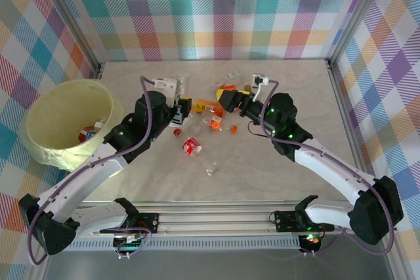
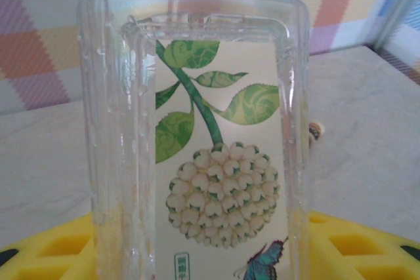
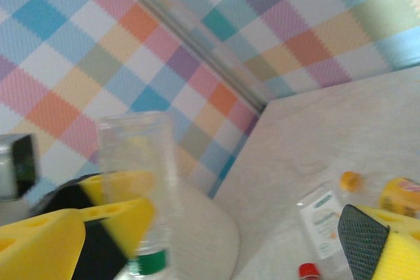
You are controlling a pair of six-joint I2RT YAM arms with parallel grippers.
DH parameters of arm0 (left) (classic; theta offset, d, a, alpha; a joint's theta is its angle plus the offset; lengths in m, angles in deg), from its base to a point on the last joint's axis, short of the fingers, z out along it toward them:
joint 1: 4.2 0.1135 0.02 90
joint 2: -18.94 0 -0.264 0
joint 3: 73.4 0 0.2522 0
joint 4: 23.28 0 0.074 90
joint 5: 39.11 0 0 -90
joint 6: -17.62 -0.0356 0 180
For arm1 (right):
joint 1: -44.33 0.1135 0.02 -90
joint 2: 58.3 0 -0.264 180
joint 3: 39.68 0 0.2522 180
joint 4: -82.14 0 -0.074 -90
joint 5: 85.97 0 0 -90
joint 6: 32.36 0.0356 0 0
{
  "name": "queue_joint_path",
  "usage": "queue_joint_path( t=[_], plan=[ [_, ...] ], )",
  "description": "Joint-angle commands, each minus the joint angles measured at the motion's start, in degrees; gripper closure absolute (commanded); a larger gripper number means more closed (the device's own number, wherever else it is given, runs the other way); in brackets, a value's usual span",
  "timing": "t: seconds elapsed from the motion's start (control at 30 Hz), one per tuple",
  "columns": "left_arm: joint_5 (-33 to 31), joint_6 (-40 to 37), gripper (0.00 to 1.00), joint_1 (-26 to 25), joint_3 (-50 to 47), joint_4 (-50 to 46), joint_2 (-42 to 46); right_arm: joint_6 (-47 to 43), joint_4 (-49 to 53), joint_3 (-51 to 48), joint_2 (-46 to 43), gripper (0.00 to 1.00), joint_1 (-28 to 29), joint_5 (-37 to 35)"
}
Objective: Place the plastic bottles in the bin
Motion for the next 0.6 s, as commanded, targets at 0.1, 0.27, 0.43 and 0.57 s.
queue_joint_path(
  t=[0.1, 0.27, 0.43, 0.57],
  plan=[
    [-12.2, 0.5, 0.56, 1.1, 5.8, -6.3, 3.9, -1.4, 5.0, -1.7, -0.4, 0.0, 0.2, -10.2],
    [-19.9, 1.7, 0.56, 1.6, 6.5, -6.3, 5.3, -0.9, 6.1, -1.4, 1.0, 0.0, 0.3, -10.8],
    [-23.5, -0.2, 0.56, 5.4, 6.1, -0.8, 7.2, -0.8, 6.3, -0.7, 2.4, 0.0, 0.3, -10.2],
    [-21.8, 1.7, 0.56, 14.3, 5.6, 3.8, 8.9, -0.7, 6.3, -0.3, 3.1, 0.0, 0.3, -10.0]
  ],
)
